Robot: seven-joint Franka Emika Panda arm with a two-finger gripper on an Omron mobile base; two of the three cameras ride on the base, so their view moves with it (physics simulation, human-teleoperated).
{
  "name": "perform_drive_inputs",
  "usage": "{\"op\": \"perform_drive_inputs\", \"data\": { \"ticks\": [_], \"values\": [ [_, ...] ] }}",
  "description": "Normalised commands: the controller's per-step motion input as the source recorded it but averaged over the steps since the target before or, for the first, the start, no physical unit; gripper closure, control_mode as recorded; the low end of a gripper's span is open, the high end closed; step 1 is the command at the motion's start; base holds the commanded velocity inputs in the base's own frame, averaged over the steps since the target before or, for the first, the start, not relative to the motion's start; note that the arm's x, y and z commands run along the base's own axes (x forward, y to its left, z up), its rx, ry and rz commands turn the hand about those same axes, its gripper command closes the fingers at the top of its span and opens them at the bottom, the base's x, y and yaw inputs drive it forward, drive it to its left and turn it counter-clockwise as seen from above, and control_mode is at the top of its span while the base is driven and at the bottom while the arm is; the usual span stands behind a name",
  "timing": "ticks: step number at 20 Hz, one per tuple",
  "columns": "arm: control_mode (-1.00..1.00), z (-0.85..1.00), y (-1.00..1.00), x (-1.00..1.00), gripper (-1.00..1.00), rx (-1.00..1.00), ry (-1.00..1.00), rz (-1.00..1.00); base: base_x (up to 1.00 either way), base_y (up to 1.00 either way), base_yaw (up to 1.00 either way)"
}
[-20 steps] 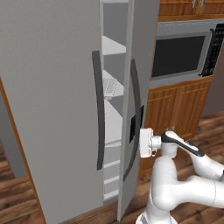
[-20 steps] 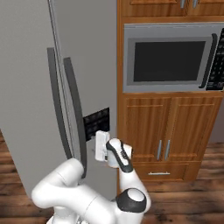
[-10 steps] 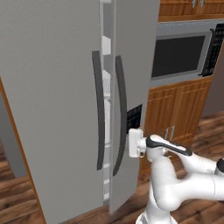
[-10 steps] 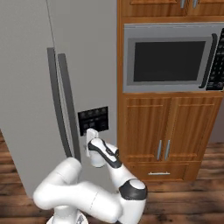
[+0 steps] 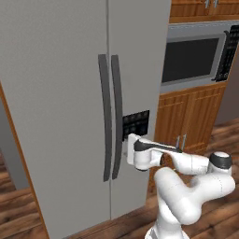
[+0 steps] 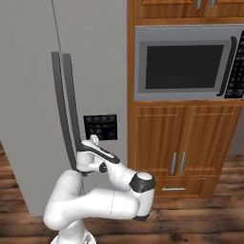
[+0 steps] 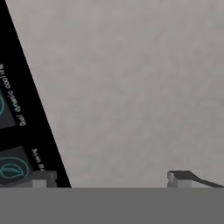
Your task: The ice cube tray has been filled with water. Take the tray and place it in the freezer to make ice. Close the freezer door after placing the tray.
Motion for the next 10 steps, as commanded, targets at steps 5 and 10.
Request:
{"op": "perform_drive_inputs", "data": {
  "ticks": [5,10],
  "values": [
    [-1.0,0.28,0.0,0.98,-1.0,0.0,0.42,-0.38,0.0,0.0,0.0],
    [-1.0,0.37,0.0,0.98,-1.0,0.0,0.46,-0.33,0.0,0.0,0.0]
  ]
}}
